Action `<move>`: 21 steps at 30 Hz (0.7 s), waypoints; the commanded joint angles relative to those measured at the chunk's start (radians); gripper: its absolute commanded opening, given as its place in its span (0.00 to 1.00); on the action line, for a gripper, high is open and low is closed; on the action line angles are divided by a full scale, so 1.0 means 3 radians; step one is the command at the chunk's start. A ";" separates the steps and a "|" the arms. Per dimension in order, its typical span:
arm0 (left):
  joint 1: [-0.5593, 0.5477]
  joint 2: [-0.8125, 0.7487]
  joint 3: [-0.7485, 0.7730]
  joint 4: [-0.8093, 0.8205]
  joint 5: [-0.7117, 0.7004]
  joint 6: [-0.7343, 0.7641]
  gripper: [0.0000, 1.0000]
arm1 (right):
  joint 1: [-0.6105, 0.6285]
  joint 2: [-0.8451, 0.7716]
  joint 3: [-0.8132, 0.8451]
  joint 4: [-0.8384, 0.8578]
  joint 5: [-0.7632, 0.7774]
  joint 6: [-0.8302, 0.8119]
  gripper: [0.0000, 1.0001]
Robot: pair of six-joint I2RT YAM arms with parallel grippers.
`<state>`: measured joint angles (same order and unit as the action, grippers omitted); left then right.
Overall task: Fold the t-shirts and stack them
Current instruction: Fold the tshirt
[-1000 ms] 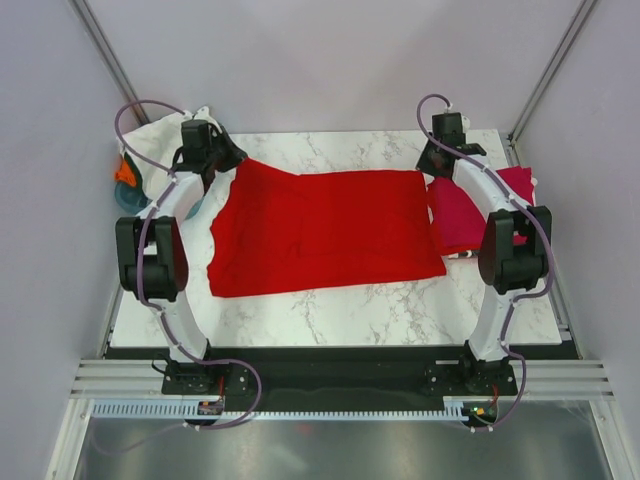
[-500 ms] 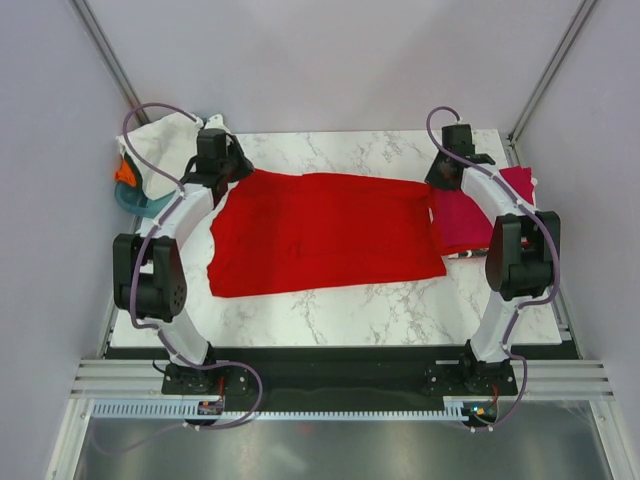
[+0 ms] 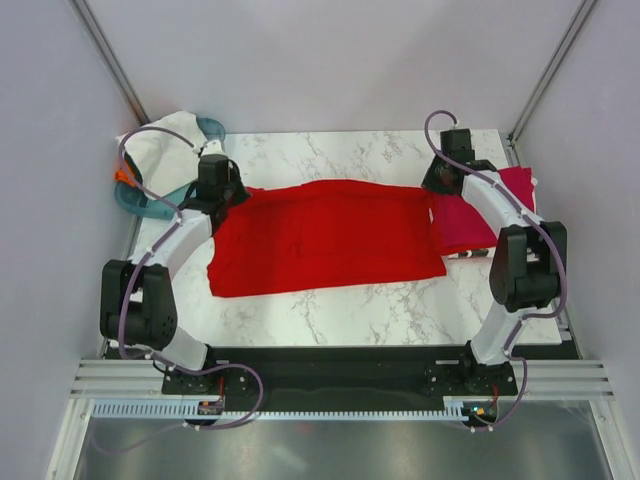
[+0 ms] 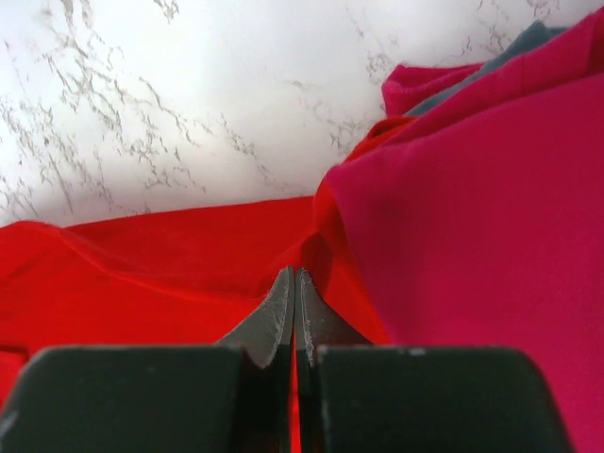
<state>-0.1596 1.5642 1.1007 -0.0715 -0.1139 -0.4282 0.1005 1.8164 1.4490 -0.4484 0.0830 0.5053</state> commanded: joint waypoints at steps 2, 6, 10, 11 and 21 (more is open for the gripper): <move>-0.0066 -0.0397 -0.0268 0.0309 -0.0295 -0.0111 0.02 | 0.0033 -0.0291 -0.0176 0.0099 0.0055 0.0054 0.00; -0.0168 -0.0581 -0.0549 0.0407 -0.0413 -0.0152 0.02 | 0.0033 -0.0435 -0.0371 0.0201 -0.0026 0.0131 0.00; -0.0168 -0.0699 -0.0713 0.0479 -0.0500 -0.0229 0.02 | 0.0038 -0.0537 -0.0555 0.0293 -0.0052 0.0167 0.00; -0.0163 -0.0750 -0.0744 0.0499 -0.0510 -0.0275 0.02 | 0.0048 -0.0573 -0.0616 0.0303 -0.0041 0.0167 0.00; -0.0168 -0.1082 -0.1163 0.0612 -0.0760 -0.0342 0.02 | 0.0038 -0.0686 -0.0872 0.0370 0.0142 0.0254 0.00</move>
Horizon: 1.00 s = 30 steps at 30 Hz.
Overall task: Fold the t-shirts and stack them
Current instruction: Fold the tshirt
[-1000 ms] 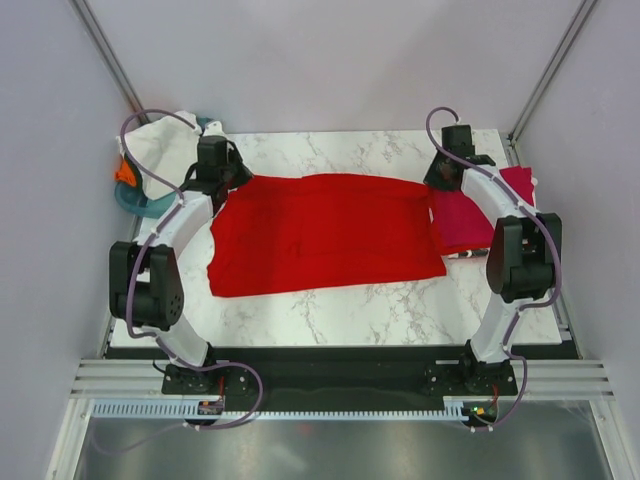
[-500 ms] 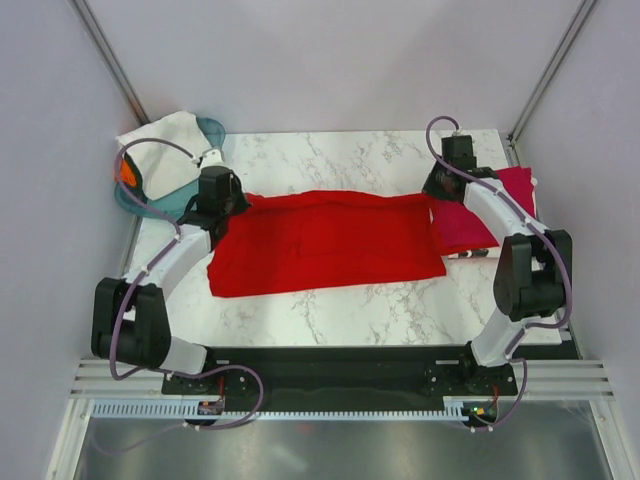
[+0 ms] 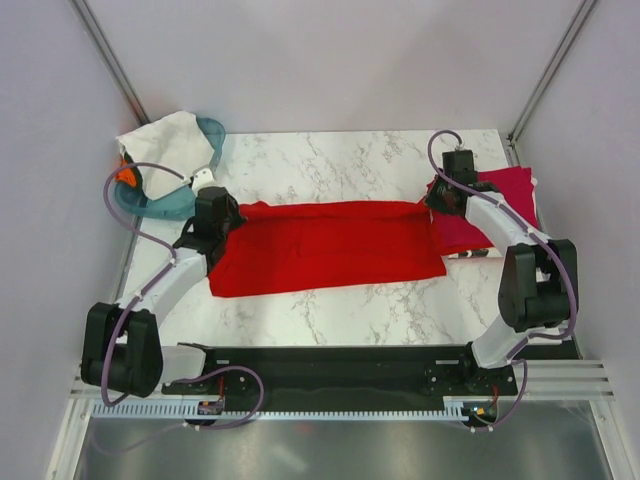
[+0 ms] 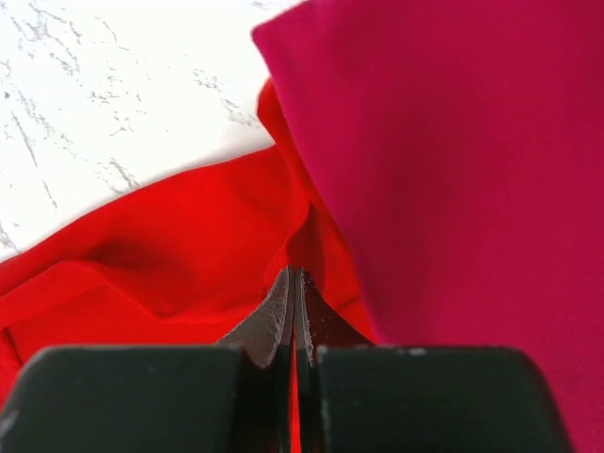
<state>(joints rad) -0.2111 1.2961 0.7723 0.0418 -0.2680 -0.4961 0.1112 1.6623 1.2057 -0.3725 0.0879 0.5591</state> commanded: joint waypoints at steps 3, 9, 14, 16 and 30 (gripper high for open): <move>0.0003 -0.0316 -0.0191 0.0254 -0.0364 -0.0156 0.02 | -0.0003 -0.0228 -0.0127 0.0122 0.0274 0.0100 0.00; 0.0003 -0.0414 -0.0386 0.0306 -0.0446 -0.0228 0.02 | -0.0002 -0.0361 -0.0408 0.0249 0.0361 0.0192 0.00; 0.0008 -0.0511 -0.0605 0.0306 -0.0548 -0.0371 0.02 | 0.0003 -0.0458 -0.0659 0.0367 0.0387 0.0263 0.00; 0.0008 -0.0536 -0.0667 0.0326 -0.0574 -0.0432 0.02 | -0.0003 -0.0479 -0.0756 0.0413 0.0423 0.0274 0.00; -0.0007 -0.1042 -0.1152 0.0050 -0.0707 -0.1020 0.50 | 0.0028 -0.0908 -0.1569 0.1077 0.0591 0.0499 0.39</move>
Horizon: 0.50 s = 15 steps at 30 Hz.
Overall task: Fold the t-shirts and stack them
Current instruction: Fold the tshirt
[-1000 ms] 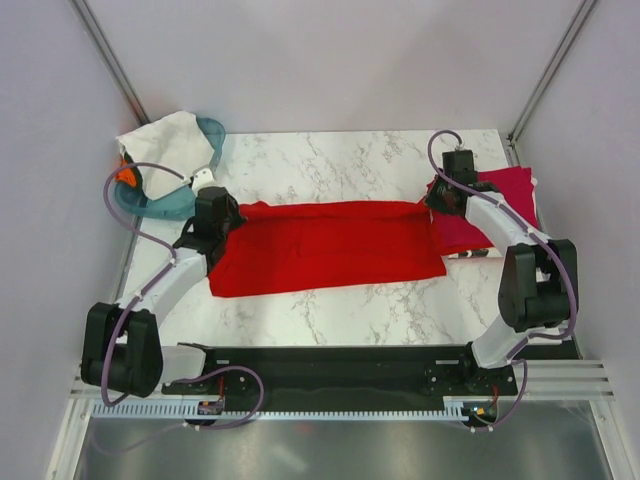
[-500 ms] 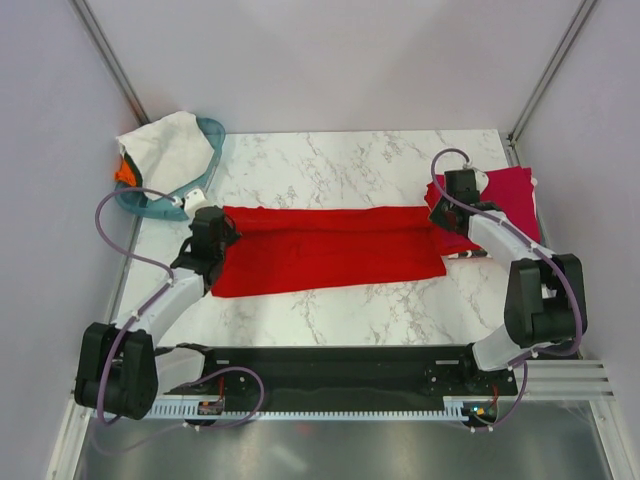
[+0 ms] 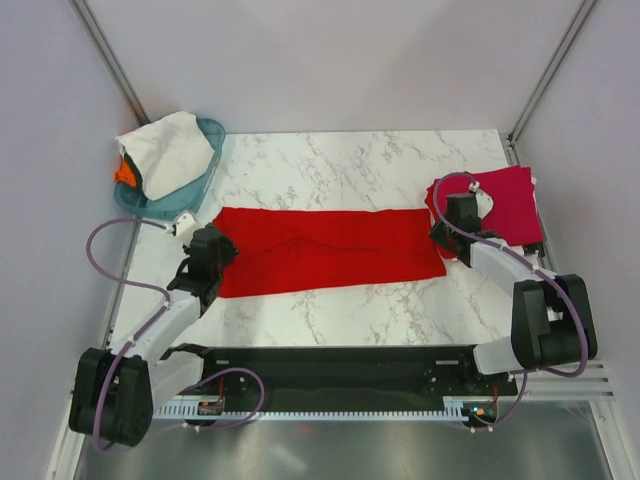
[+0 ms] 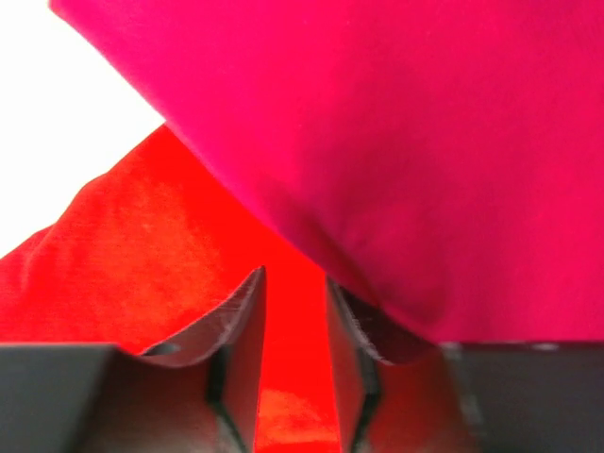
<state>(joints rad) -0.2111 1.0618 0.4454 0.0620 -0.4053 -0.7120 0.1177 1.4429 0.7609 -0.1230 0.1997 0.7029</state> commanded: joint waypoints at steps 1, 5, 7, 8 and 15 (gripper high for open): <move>-0.0012 -0.0414 -0.0099 -0.0012 -0.0254 -0.0291 0.52 | 0.0017 -0.0253 -0.0127 0.0282 0.0239 -0.0031 0.41; -0.0007 -0.0563 0.0023 -0.0190 -0.0224 -0.0066 0.57 | 0.0164 -0.0269 0.0020 0.0231 0.0326 -0.0190 0.42; -0.0007 -0.0538 0.0151 -0.0328 -0.0102 0.0031 0.57 | 0.0247 -0.0213 0.0168 0.0165 0.0347 -0.0236 0.41; -0.0007 -0.0477 0.0273 -0.0456 -0.0076 0.0006 0.57 | 0.0333 -0.0193 0.0214 0.0144 0.0347 -0.0267 0.40; 0.0029 0.0003 0.0673 -0.0636 0.0042 -0.0147 0.81 | 0.0737 0.0109 0.0690 0.0037 0.0117 -0.0359 0.42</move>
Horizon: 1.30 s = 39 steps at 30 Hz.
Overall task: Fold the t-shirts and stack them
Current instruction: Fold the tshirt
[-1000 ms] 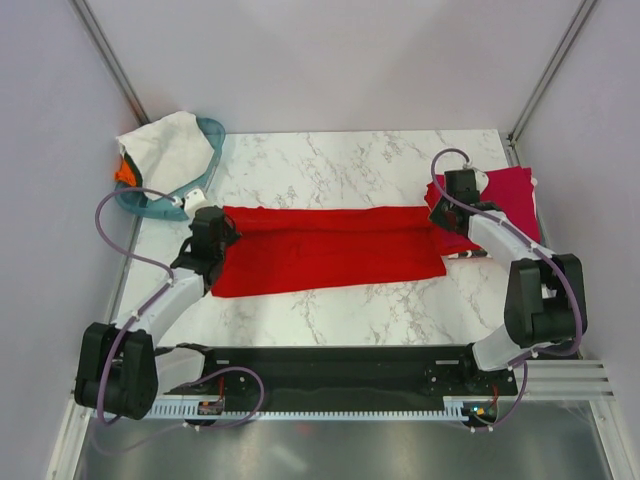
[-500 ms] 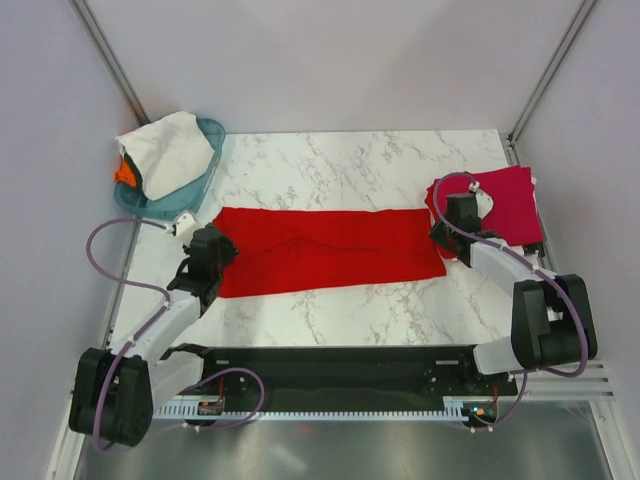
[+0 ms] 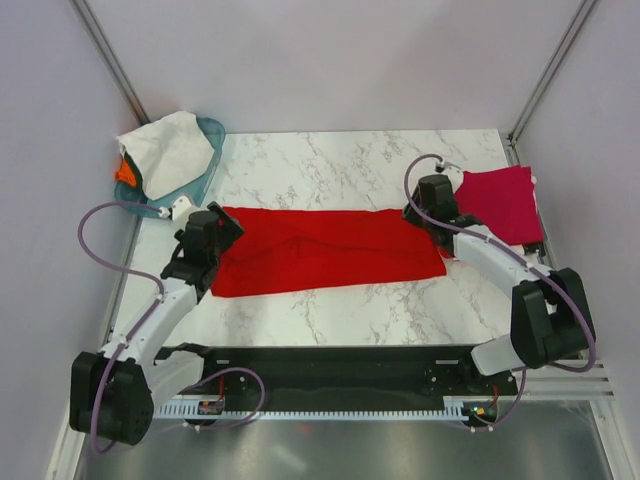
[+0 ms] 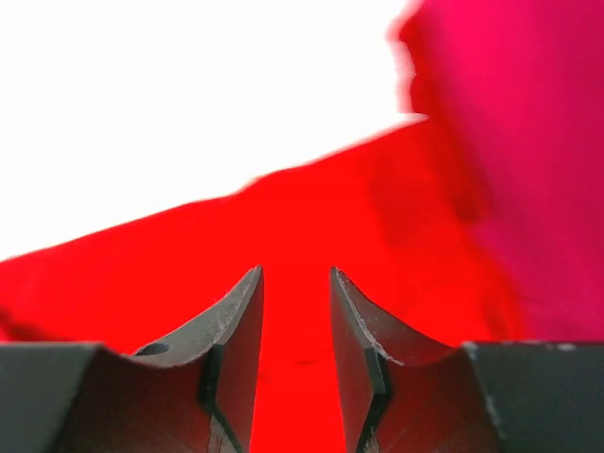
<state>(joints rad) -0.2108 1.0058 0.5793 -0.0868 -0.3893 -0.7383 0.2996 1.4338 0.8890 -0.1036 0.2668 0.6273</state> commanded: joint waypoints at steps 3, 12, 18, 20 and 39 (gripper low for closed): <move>0.0175 0.0359 0.0385 -0.0227 0.0156 -0.0182 0.81 | 0.0330 0.0425 0.0518 -0.0110 -0.0342 -0.0082 0.39; 0.0697 0.0616 0.0457 -0.0370 0.1123 -0.0438 0.76 | 0.0975 0.1141 0.1009 0.0478 -0.1342 -0.0168 0.52; 0.0830 0.0299 0.0580 -0.0870 0.1226 -0.0096 0.79 | 0.1143 0.1847 0.1730 0.0540 -0.1805 -0.0301 0.53; 0.0891 0.0253 0.0615 -0.0983 0.1231 -0.0024 0.79 | 0.1189 0.2067 0.1970 0.0519 -0.1856 -0.0327 0.52; 0.1050 0.0099 0.0759 -0.1183 0.1282 0.0278 0.78 | 0.1399 0.2635 0.2406 0.0355 -0.2030 -0.0511 0.54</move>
<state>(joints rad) 0.0937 1.0599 0.7704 -0.4358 -0.0162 -0.7086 0.7124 2.2265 1.6066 -0.0166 -0.3191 0.5003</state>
